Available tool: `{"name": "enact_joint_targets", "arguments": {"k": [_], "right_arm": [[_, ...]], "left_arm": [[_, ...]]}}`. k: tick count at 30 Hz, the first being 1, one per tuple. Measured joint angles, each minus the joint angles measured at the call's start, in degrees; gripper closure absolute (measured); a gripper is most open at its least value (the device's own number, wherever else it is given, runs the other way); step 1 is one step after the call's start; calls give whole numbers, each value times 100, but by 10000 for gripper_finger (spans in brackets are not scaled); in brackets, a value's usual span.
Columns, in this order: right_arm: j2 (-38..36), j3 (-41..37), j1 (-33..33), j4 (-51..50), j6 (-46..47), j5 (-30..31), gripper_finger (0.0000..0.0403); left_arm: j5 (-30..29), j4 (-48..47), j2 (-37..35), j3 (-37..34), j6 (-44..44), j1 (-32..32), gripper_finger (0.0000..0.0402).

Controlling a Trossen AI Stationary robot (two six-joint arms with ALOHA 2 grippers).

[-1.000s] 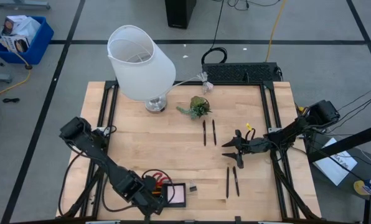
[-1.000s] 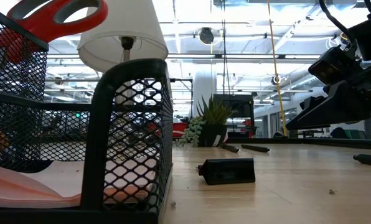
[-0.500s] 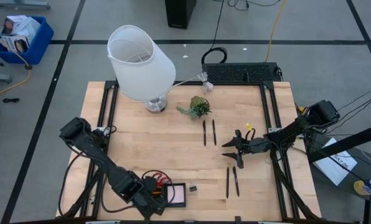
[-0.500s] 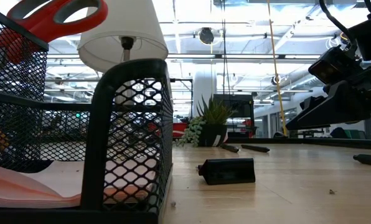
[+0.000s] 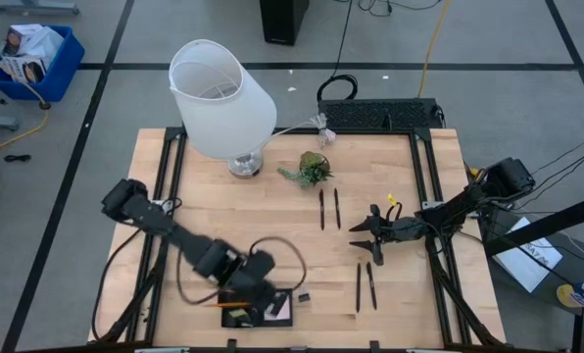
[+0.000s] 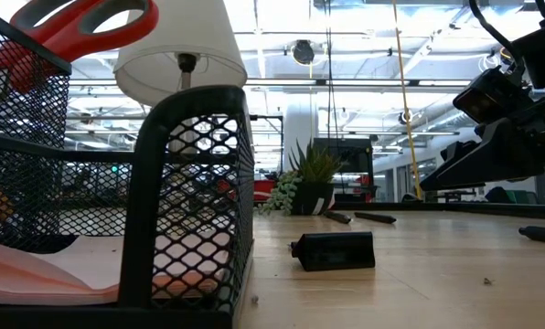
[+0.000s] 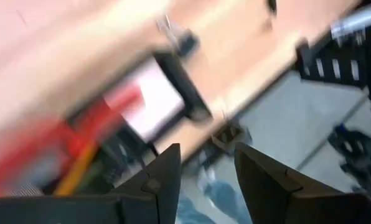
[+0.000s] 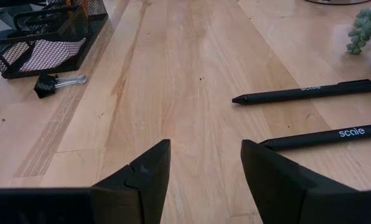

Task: Pick and place office supplies into organizer
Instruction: Put the black pen into the mesh desk organizer

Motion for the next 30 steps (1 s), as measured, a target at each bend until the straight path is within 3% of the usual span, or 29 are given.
{"name": "enact_joint_targets", "arguments": {"k": [5,11,16,21,30], "right_arm": [[1,0,1,0,2,-1,211],[1,-1,1,-45,1,-1,211],[1,-1,0,-2,1,0,211],[1,1,0,-2,0,1,211],[1,1,2,1,2,1,211]], "left_arm": [[-141,-421,166,287,1070,802,250],[396,-548,634,850,2941,1839,250],[800,-597,1125,1326,3913,2433,250],[806,-578,1400,1683,4479,2818,250],[783,-187,1577,1719,4254,3248,250]]}}
